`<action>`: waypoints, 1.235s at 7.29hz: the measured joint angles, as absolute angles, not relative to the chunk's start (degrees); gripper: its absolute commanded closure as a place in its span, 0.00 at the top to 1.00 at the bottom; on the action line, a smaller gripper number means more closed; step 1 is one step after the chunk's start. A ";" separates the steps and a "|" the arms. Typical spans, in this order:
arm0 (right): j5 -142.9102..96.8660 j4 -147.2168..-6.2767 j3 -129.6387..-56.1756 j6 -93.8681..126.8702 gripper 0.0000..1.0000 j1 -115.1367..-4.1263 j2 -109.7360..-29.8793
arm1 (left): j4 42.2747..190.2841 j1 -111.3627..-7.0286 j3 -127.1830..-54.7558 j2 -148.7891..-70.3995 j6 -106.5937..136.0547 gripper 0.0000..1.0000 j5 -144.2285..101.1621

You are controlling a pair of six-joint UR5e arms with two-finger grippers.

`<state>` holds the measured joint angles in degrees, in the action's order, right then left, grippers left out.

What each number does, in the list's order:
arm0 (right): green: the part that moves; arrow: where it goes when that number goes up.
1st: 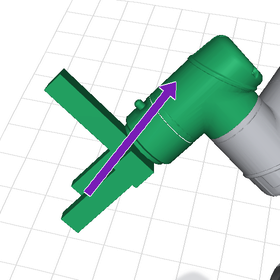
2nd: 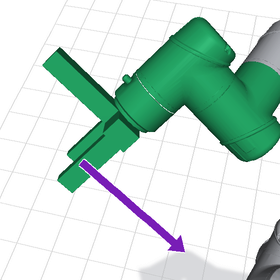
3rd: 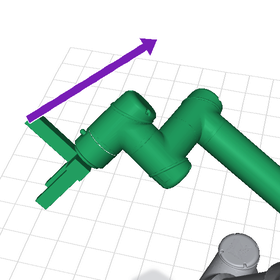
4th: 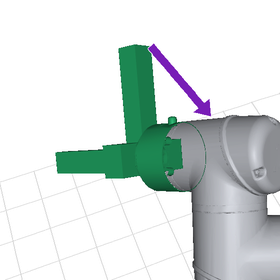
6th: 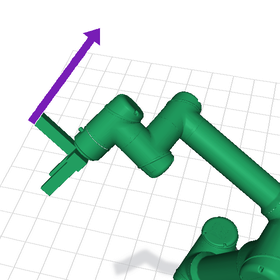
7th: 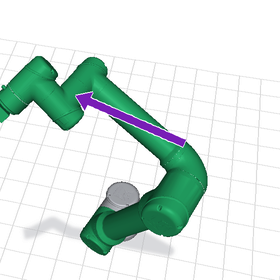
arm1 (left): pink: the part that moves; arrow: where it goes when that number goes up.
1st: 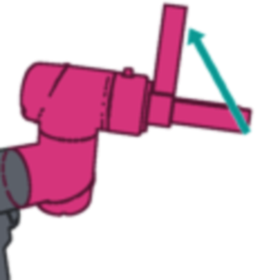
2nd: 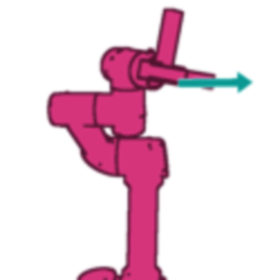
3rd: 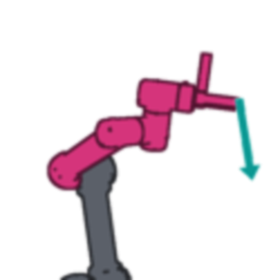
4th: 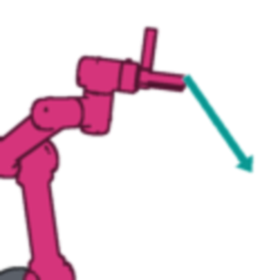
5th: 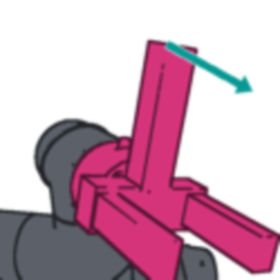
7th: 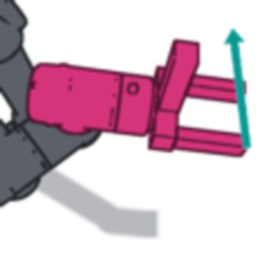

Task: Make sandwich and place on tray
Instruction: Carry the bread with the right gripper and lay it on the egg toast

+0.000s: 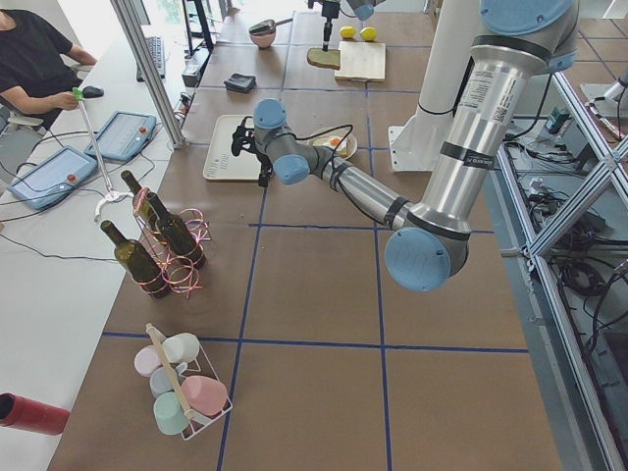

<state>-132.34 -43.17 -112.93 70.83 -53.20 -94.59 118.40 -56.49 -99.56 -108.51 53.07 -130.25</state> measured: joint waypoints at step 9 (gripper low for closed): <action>-107.90 -64.26 -102.60 80.88 0.00 -26.31 -62.49 | 120.14 -55.35 -99.29 -108.40 55.35 1.00 -129.81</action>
